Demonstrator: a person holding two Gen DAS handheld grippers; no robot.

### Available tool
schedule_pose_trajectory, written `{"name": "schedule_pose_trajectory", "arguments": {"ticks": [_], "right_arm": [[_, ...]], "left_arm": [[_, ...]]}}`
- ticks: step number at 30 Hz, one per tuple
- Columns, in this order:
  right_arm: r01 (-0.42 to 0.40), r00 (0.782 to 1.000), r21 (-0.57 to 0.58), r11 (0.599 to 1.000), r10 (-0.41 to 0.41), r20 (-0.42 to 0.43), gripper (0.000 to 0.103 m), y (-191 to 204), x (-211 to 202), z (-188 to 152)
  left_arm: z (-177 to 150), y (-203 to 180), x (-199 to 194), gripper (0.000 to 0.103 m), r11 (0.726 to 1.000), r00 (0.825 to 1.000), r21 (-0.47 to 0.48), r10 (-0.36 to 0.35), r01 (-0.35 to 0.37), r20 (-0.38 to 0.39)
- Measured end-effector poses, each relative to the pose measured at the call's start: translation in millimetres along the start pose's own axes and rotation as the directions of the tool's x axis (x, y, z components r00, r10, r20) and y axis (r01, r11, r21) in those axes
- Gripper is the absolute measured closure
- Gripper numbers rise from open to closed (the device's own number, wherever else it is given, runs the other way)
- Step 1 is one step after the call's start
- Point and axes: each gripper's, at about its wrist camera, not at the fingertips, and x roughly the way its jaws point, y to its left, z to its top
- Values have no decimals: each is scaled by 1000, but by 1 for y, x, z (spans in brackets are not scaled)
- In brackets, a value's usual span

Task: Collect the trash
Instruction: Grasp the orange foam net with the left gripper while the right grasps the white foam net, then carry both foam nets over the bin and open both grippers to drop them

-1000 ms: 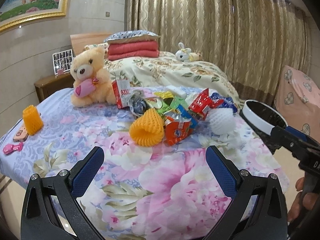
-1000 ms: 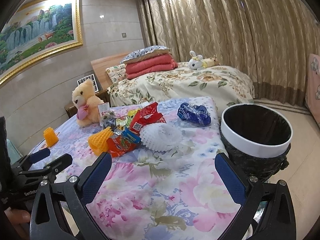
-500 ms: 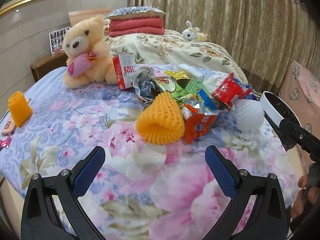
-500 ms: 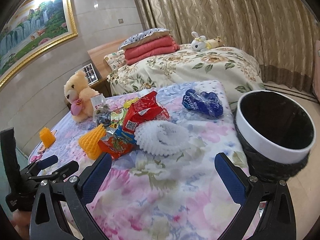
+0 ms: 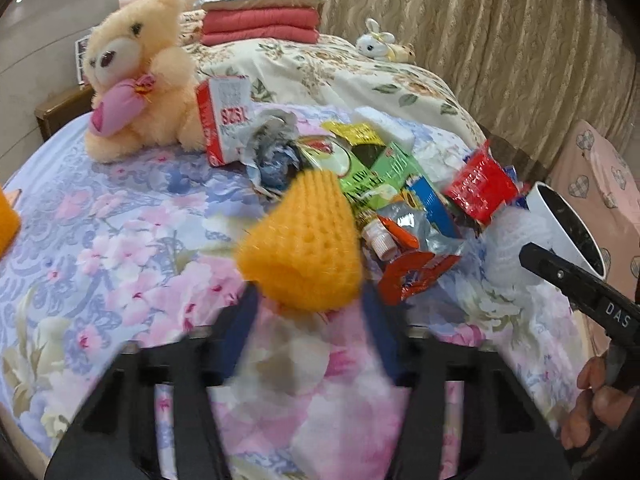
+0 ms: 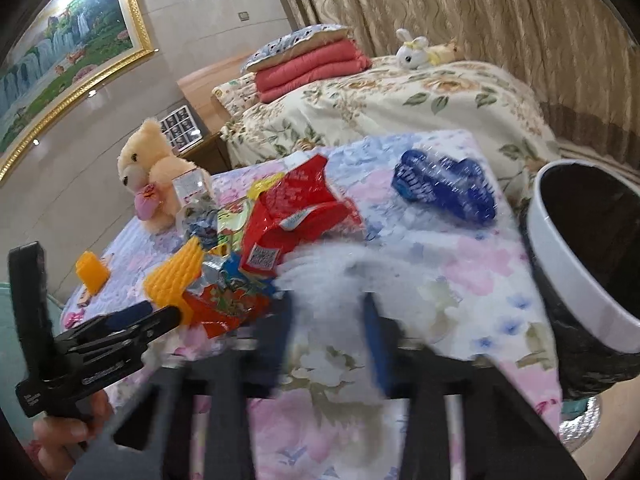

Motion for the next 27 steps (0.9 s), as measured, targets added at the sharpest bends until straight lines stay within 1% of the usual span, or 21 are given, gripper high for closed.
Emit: {"name": "schedule_pose_trajectory", "arguments": {"ticks": [1, 2, 6, 9, 16, 21, 27], "right_arm": [[-6, 1000, -1, 1000, 6, 0, 85, 0, 0, -1], [-11, 1000, -4, 1000, 11, 1, 87, 2, -1, -2], [-24, 1000, 4, 1000, 24, 9, 89, 3, -9, -7], [-34, 999, 12, 999, 34, 18, 89, 1, -20, -12], [-37, 998, 51, 998, 34, 45, 89, -11, -46, -19], [-22, 997, 75, 997, 16, 72, 89, -23, -65, -22], [3, 995, 110, 994, -14, 104, 89, -43, -86, -23]], "left_arm": [[-1, -1, 2, 87, 1000, 1000, 6, -8, 8, -8], [-3, -2, 3, 92, 1000, 1000, 10, -13, 13, -17], [-13, -5, -6, 93, 1000, 1000, 25, -8, 8, 2], [-19, -5, -18, 93, 1000, 1000, 19, -12, 12, 17], [-32, -18, -52, 93, 998, 997, 24, -53, 51, 64], [-33, -47, -68, 93, 990, 990, 84, -116, 110, 78], [-29, -82, -69, 93, 974, 982, 156, -178, 167, 65]]}}
